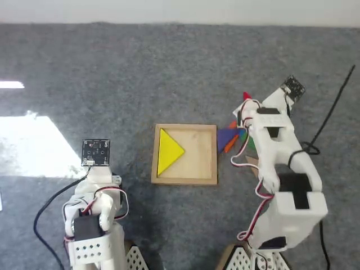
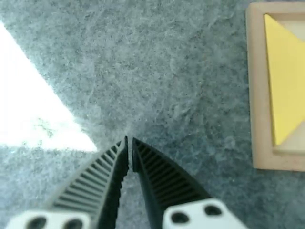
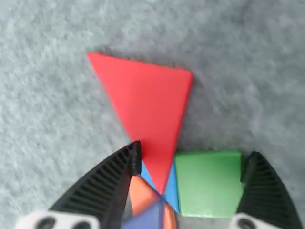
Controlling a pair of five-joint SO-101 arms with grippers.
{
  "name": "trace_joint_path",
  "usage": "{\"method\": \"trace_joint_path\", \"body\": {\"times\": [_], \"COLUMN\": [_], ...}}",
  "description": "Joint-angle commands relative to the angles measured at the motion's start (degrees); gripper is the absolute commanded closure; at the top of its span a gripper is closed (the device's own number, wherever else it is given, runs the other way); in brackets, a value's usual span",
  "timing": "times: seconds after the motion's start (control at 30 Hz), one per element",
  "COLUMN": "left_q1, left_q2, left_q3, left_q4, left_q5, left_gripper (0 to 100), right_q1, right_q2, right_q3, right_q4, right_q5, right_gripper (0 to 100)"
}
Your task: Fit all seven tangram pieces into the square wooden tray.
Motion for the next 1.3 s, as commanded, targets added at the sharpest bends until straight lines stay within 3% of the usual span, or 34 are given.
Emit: {"method": "trace_joint_path", "body": {"times": [0.0, 0.13, 0.33, 0.53, 0.9, 1.1, 1.27], "left_q1": [-0.4, -0.4, -0.4, -0.4, -0.4, -0.4, -0.4], "left_q2": [-1.1, -1.1, -1.1, -1.1, -1.1, -1.1, -1.1], "left_q3": [-0.7, -0.7, -0.7, -0.7, -0.7, -0.7, -0.7], "left_q4": [0.2, 0.2, 0.2, 0.2, 0.2, 0.2, 0.2], "left_q5": [0.1, 0.1, 0.1, 0.1, 0.1, 0.1, 0.1], "left_gripper": [99, 99, 99, 99, 99, 99, 99], "right_q1": [0.8, 2.3, 1.3, 0.2, -3.4, 1.6, 4.5], "right_q2": [3.1, 2.9, -8.8, -15.5, 5.8, 10.5, 10.2], "right_q3": [-5.2, -6.2, -7.6, -7.7, -7.7, -7.5, -7.7], "right_q4": [-1.2, 0.8, 11.0, 5.6, -15.5, -15.5, -8.7], "right_q5": [-0.6, -0.3, 2.8, 2.8, 2.6, 2.6, 2.5], "right_gripper": [67.0, 66.7, 66.7, 67.0, 67.0, 67.0, 67.0]}}
